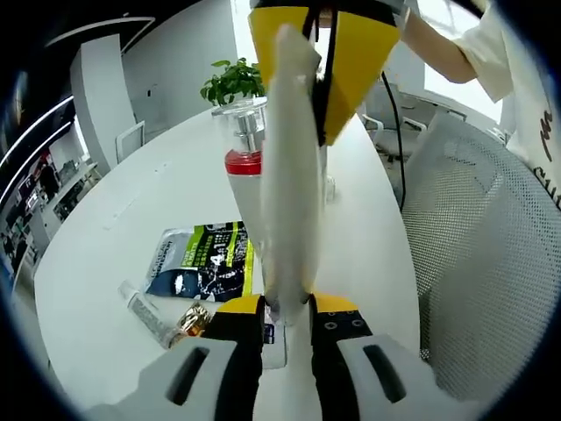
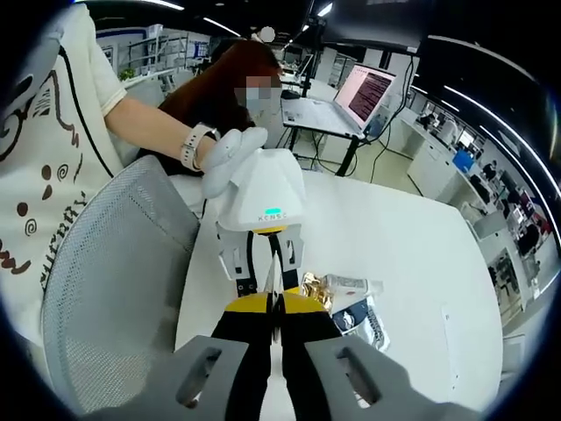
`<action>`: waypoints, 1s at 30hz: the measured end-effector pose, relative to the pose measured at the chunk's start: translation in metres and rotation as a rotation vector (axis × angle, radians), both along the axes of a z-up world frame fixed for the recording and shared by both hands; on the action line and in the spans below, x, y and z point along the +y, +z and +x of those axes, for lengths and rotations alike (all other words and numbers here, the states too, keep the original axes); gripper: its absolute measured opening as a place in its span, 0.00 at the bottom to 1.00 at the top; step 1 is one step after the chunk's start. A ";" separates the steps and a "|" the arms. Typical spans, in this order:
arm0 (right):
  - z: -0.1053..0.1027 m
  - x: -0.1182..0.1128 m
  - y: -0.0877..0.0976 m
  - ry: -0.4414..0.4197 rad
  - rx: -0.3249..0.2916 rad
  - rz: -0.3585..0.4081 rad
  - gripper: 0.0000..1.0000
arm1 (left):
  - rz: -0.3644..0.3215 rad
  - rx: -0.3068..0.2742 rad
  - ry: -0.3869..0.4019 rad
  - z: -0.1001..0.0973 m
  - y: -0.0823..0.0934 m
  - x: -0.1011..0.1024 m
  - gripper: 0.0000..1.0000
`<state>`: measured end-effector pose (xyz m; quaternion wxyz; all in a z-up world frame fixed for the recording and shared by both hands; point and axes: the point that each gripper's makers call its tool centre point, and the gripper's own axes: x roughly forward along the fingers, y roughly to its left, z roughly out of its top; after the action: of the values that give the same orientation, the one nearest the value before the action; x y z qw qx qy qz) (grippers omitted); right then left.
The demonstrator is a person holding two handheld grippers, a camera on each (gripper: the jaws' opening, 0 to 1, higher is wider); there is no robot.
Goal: Arrange the skincare products in the storage area until every visible bottle or jar stands upright without overlapping.
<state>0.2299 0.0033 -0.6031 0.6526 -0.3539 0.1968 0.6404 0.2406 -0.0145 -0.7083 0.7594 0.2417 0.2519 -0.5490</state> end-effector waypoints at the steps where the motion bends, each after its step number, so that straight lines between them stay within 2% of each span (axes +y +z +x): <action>1: 0.001 0.000 0.000 0.000 0.003 0.000 0.02 | -0.002 0.003 0.003 0.002 0.000 0.000 0.16; 22: 0.027 -0.010 0.000 -0.003 0.104 -0.023 0.02 | -0.039 0.025 0.051 0.017 -0.001 -0.006 0.16; 30: 0.029 -0.011 -0.001 0.021 0.104 -0.045 0.02 | -0.043 0.022 0.063 0.021 -0.001 -0.009 0.16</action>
<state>0.2593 -0.0076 -0.6039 0.6265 -0.3368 0.2413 0.6601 0.2620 -0.0231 -0.7093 0.7785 0.2115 0.2558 -0.5328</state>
